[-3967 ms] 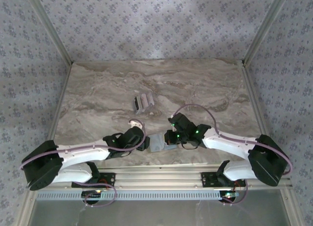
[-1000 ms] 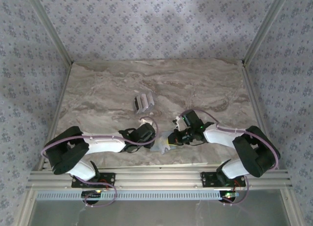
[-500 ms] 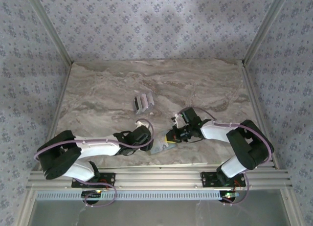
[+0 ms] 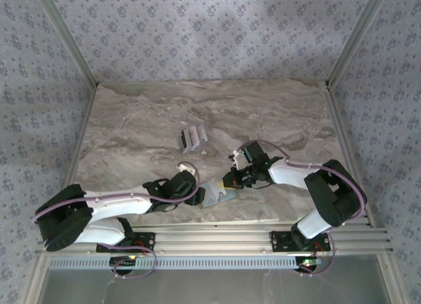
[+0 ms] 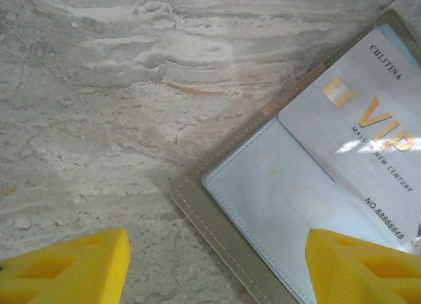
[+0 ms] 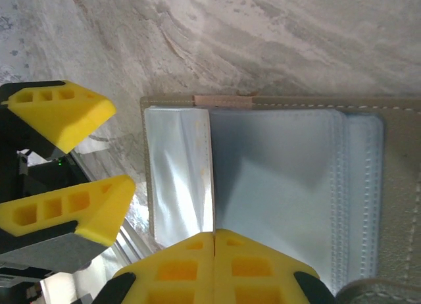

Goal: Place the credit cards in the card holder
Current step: Insert the credit card into the card slot.

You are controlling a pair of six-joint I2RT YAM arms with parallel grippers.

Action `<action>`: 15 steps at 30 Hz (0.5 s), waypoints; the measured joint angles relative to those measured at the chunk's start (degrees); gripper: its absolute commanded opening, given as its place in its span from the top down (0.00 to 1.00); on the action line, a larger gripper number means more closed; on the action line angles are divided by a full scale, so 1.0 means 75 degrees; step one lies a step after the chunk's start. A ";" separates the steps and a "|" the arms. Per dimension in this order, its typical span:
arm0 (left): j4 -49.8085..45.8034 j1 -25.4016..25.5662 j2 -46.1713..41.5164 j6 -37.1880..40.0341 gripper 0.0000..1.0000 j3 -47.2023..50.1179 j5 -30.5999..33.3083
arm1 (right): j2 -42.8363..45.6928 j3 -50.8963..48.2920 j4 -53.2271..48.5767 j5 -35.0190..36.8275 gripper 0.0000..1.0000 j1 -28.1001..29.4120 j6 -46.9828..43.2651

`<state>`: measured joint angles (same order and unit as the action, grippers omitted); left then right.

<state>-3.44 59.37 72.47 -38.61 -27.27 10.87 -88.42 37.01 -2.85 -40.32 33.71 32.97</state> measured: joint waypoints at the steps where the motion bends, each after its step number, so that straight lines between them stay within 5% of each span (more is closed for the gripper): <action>1: 0.0003 -0.0003 0.0000 -0.0003 0.30 0.0017 -0.0032 | -0.0023 0.0000 -0.0015 0.0006 1.00 -0.0003 -0.0047; 15: 0.0201 -0.0009 0.0484 -0.0108 0.65 0.0070 -0.0122 | -0.0195 0.0105 -0.0221 0.0251 1.00 0.0000 -0.0469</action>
<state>-1.93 59.31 76.09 -39.42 -26.74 9.96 -89.89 37.80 -4.51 -38.44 33.71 29.45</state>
